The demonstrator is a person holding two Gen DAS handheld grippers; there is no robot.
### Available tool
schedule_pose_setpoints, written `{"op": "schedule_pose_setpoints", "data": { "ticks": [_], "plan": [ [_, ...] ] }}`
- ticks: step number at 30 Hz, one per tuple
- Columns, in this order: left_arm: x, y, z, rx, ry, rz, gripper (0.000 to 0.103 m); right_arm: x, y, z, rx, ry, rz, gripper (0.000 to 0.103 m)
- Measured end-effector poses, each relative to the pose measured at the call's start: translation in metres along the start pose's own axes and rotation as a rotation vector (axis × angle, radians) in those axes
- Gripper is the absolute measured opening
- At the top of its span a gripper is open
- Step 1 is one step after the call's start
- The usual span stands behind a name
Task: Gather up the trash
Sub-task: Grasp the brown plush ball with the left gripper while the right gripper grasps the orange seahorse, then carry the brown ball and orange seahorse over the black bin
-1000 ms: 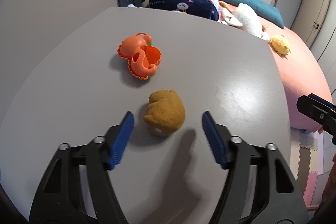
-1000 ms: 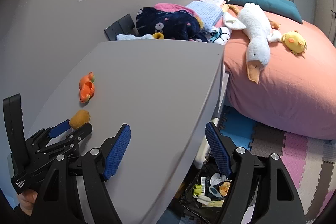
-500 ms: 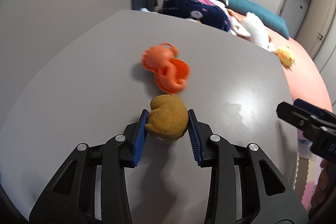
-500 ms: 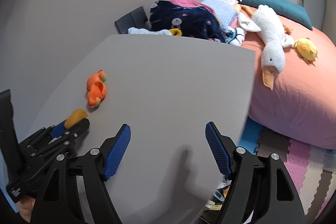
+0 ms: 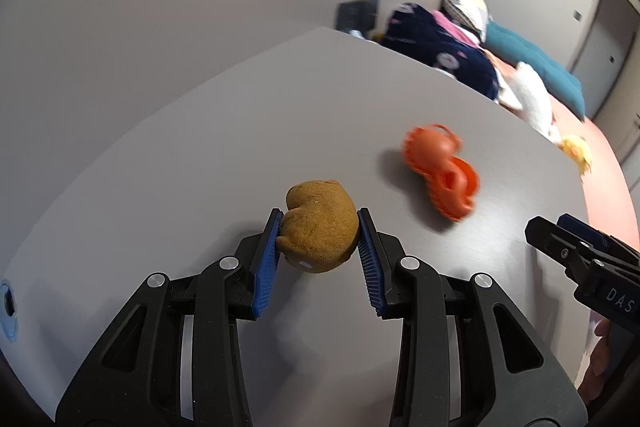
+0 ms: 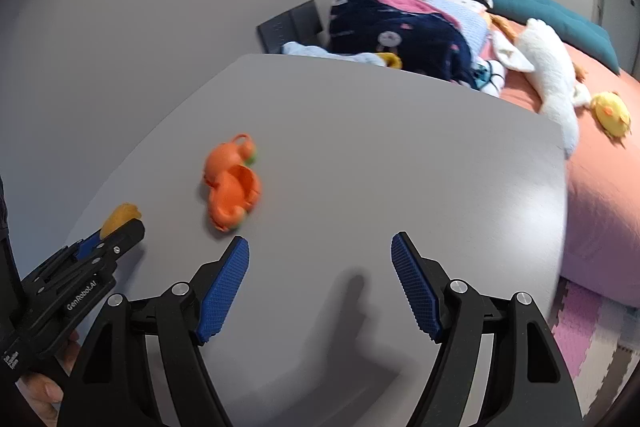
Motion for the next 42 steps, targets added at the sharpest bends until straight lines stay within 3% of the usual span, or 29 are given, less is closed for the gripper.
{"op": "schedule_pose_setpoints", "data": {
  "ticks": [8, 14, 21, 24, 26, 42],
  "plan": [
    [0.011, -0.053, -0.002, -0.112, -0.020, -0.049, 0.037, 0.036, -0.030, -0.016, -0.055, -0.029, -0.005, 0.074],
    [0.015, -0.067, 0.002, -0.131, -0.030, -0.073, 0.037, 0.061, -0.042, -0.024, -0.074, -0.055, 0.009, 0.074],
    [0.017, -0.065, 0.002, -0.126, -0.039, -0.064, 0.037, 0.082, -0.047, -0.029, -0.101, -0.081, 0.062, 0.074],
    [0.019, -0.064, 0.001, -0.123, -0.042, -0.066, 0.037, 0.084, -0.049, -0.029, -0.133, -0.084, 0.095, 0.063],
    [0.020, -0.063, 0.001, -0.120, -0.044, -0.067, 0.037, 0.083, -0.051, -0.028, -0.153, -0.086, 0.108, 0.047],
    [0.009, -0.027, 0.009, -0.032, -0.047, -0.035, 0.037, 0.046, -0.036, -0.012, -0.118, -0.090, 0.050, 0.047]
  ]
}}
Point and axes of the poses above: each gripper's, at about its wrist camera, not at the fingertips, and x roughly the way its jaws point, y to its right, z to its underside, the point moved 4 cm from there along x, roughly the way its jaws point, and after that the axes turned 13 degrees about -z, right-handed, at the moved point
